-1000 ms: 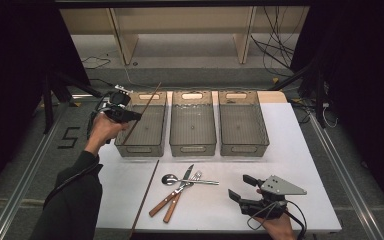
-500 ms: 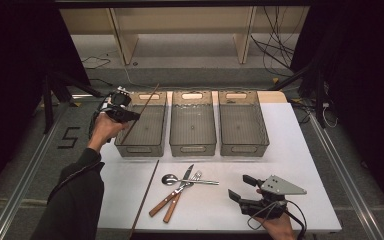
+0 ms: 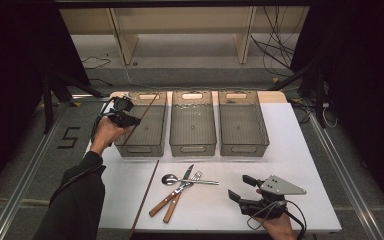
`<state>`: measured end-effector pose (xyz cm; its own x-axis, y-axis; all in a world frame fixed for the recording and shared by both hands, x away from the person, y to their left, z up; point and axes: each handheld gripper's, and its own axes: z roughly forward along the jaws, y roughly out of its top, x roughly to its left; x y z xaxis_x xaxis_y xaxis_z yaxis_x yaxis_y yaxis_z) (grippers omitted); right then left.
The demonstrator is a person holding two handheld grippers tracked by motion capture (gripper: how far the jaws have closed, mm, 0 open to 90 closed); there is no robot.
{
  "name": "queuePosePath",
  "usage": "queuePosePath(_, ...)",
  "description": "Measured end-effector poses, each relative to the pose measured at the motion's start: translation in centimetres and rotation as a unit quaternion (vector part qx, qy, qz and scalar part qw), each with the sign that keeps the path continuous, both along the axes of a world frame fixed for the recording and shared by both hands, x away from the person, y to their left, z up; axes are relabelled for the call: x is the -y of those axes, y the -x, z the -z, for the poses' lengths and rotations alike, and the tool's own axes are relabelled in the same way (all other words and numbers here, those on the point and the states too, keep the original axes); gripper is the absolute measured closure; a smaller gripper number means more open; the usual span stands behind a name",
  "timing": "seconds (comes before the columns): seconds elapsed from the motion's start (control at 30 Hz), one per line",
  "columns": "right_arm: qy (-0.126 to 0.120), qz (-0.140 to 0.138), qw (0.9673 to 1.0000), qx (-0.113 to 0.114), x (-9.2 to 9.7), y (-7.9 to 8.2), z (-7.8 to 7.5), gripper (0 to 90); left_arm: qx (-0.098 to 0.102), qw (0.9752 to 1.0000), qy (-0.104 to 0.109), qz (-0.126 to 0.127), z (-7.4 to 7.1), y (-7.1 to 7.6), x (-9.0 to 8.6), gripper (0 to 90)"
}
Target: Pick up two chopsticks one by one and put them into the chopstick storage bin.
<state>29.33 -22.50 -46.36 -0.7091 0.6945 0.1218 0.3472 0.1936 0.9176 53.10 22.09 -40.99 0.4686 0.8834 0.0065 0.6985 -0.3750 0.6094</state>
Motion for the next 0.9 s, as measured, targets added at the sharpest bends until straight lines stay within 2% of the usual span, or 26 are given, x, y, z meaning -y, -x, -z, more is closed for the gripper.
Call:
queuePosePath(0.17,0.0,0.0,1.0,0.0,0.0,0.0,0.0,27.8,0.0,1.0,0.0,-0.002,0.3,0.0,0.2,83.9)
queuePosePath(0.27,0.001,0.0,1.0,0.001,0.0,0.0,0.0,27.8,0.005,0.9999,0.01,-0.007,0.2,0.0,0.0,82.7)
queuePosePath(0.3,0.0,0.0,1.0,-0.001,0.0,0.0,0.0,27.8,0.007,0.9998,0.015,-0.01,0.2,0.0,0.0,71.7)
queuePosePath(0.33,0.0,0.0,1.0,-0.001,0.0,0.0,0.0,27.8,0.008,0.9997,0.018,-0.011,0.1,0.1,0.1,71.7)
queuePosePath(0.4,0.0,0.0,1.0,-0.001,0.0,0.0,0.0,27.8,0.01,0.9996,0.022,-0.012,-0.2,0.3,0.0,65.7)
queuePosePath(0.47,0.0,0.001,1.0,-0.001,0.0,0.0,0.0,27.8,0.016,0.9992,0.031,-0.018,-0.6,0.7,0.1,58.4)
queuePosePath(0.5,0.0,0.0,1.0,-0.001,0.0,0.0,0.0,27.7,0.017,0.9993,0.027,-0.017,-0.8,0.9,0.2,51.5)
queuePosePath(0.53,0.0,0.0,1.0,-0.001,0.0,0.0,0.0,27.7,0.016,0.9995,0.024,-0.015,-1.0,1.2,0.3,51.5)
queuePosePath(0.57,0.001,0.0,1.0,0.0,0.0,0.0,0.0,27.8,0.016,0.9995,0.022,-0.014,-1.3,1.5,0.4,47.9)
queuePosePath(0.77,0.001,0.0,1.0,-0.002,-0.1,0.0,0.0,27.8,0.016,0.9986,0.045,-0.022,-2.4,4.3,0.7,33.8)
queuePosePath(0.9,0.004,-0.002,1.0,-0.004,-0.2,0.0,0.1,27.8,0.009,0.9986,0.048,-0.017,-2.5,6.5,1.2,28.3)
